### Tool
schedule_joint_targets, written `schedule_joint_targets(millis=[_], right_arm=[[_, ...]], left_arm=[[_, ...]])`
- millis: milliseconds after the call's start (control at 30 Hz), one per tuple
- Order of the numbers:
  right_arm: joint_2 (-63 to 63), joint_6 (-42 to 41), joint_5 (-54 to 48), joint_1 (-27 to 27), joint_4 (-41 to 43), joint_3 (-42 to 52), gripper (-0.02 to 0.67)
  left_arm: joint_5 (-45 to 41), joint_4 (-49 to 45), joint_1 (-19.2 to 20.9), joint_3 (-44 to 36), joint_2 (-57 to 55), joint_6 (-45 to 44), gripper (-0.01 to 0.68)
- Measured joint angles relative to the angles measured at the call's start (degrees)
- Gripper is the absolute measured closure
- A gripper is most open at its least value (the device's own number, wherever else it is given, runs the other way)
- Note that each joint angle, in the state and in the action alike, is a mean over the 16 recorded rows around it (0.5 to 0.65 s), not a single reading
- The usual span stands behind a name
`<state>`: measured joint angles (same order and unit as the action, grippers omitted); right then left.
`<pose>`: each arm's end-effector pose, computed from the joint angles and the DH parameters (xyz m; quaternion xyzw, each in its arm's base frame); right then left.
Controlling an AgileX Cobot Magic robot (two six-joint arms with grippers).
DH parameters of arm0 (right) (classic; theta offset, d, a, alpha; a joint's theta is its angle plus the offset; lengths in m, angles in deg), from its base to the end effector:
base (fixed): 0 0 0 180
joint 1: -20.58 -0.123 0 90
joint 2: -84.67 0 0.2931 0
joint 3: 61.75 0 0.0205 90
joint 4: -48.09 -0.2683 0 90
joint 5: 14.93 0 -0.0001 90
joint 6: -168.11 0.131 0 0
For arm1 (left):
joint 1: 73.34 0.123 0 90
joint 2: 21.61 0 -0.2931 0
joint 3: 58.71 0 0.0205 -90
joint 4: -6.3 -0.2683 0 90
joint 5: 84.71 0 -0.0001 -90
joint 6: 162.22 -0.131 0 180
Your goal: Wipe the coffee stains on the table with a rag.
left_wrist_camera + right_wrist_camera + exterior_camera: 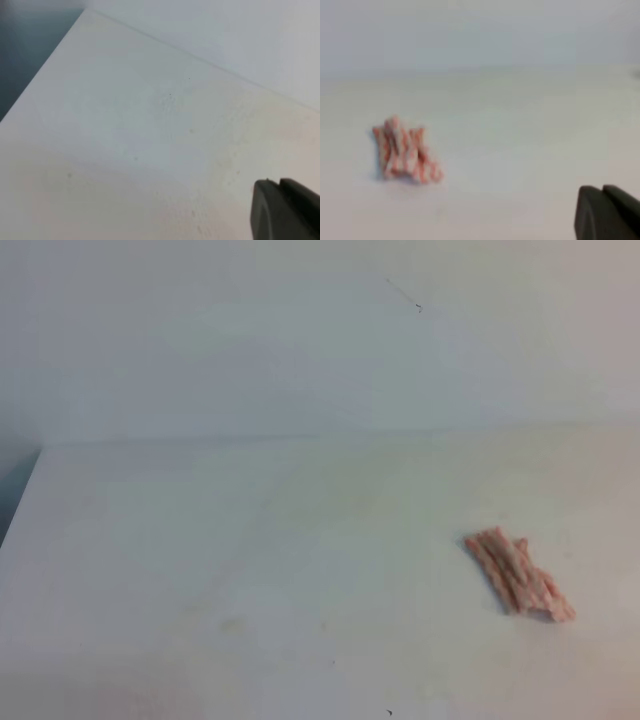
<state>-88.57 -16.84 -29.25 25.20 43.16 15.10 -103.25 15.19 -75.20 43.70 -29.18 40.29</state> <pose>0.1029 -0.0055 0.1897 0.0223 0.7537 -0.0195 0.6566 0.1020 -0.0098 0.1741 -0.1824 0.7637 -0.1933 0.5883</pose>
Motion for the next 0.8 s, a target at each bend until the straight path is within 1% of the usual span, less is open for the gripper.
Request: schedule_joint_targets(millis=[233, 800], right_arm=[[-0.05, -0.06, -4.05, 0.00, -1.18, 1.04, 0.653], [0.07, -0.07, -3.97, 0.00, -1.15, 0.76, 0.653]], left_arm=[[-0.12, 0.00, 0.00, 0.16, 0.00, 0.00, 0.673], [0.24, 0.00, 0.00, -0.12, 0.17, 0.00, 0.672]])
